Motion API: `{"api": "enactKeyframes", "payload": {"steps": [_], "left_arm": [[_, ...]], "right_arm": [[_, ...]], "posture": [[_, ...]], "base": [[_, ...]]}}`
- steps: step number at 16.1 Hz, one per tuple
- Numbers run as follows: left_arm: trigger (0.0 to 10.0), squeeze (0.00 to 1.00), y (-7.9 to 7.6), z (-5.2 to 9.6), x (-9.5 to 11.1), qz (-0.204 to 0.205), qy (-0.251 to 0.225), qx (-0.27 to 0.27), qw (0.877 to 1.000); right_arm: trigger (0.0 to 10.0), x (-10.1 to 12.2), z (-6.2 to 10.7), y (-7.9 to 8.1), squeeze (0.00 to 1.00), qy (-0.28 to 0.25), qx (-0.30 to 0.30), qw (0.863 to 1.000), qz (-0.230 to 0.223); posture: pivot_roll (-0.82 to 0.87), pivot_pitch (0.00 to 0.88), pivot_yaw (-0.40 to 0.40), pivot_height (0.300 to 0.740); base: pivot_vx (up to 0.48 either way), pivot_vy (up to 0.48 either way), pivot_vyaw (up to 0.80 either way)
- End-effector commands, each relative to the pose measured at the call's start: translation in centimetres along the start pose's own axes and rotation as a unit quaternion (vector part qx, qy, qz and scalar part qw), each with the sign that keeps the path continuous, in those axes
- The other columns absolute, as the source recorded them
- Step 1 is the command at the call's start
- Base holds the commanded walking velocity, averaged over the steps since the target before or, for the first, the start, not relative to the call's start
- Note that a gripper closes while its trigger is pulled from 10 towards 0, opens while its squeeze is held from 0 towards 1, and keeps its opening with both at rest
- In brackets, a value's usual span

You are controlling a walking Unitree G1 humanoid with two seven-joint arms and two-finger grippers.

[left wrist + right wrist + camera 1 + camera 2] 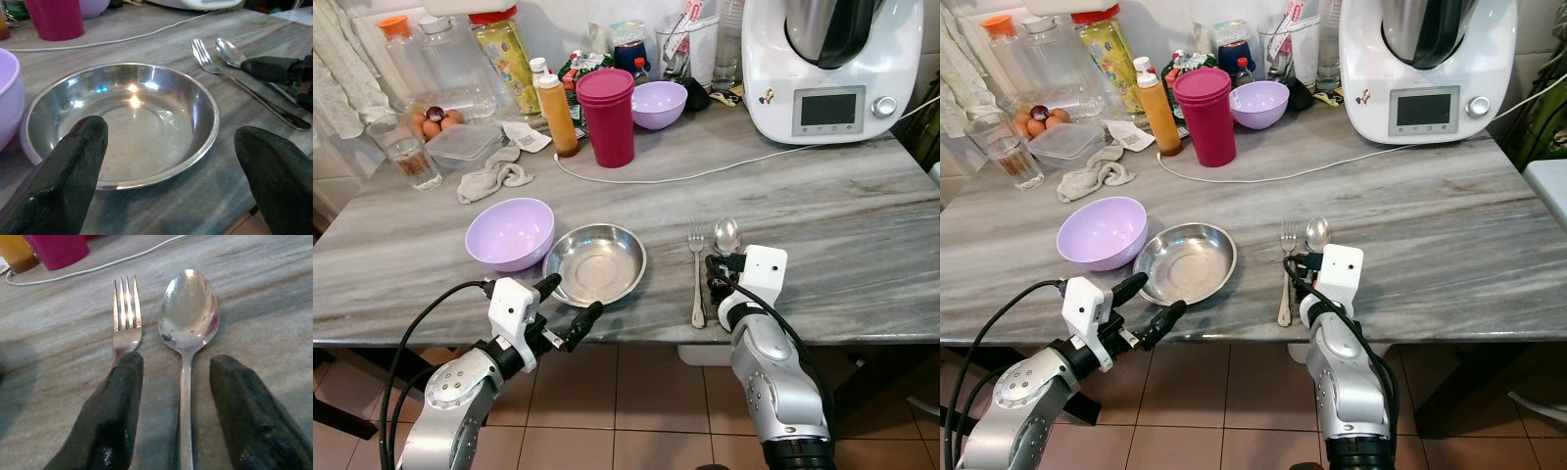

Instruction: Setting the table

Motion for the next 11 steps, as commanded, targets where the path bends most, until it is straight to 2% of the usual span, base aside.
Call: {"api": "enactKeyframes", "payload": {"steps": [1, 6, 9, 11], "left_arm": [[10.0, 0.0, -0.1, 0.1, 0.5, -0.003, -0.005, -0.016, 1.0], [10.0, 0.0, -0.4, 0.3, 0.5, 0.001, -0.004, -0.045, 0.999], [10.0, 0.0, 0.0, 0.1, 0.9, -0.004, -0.016, -0.033, 0.999], [10.0, 0.0, 0.3, -0.2, 1.1, -0.003, -0.023, -0.028, 0.999]], "right_arm": [[10.0, -0.9, 0.2, -0.4, 1.0, 0.02, -0.013, 1.0, 0.002], [10.0, -0.4, 0.3, -0.5, 1.0, 0.009, -0.012, 1.0, 0.002], [10.0, 2.2, 0.6, -0.1, 1.0, -0.05, 0.007, 0.999, 0.009], [10.0, 4.1, 1.1, 0.4, 1.0, -0.098, 0.024, 0.994, 0.036]], "posture": [[-0.29, 0.069, 0.135, 0.74], [-0.29, 0.071, 0.133, 0.74], [-0.3, 0.066, 0.131, 0.74], [-0.3, 0.062, 0.131, 0.74]], "base": [[0.0, 0.0, 0.0], [0.0, 0.0, 0.0], [0.0, 0.0, 0.0], [0.0, 0.0, 0.0]]}}
Point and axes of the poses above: a point about 5 cm out from each wrist's last joint towards the gripper, its own z axis pointing back from the gripper into the wrist, its own x axis along the axis of the wrist's last joint, y = z × x, the point moved 1 cm from there along -z, pointing out of the wrist towards the gripper, and after that the axes turned 9 degrees about -z, right-handed, at the moved point
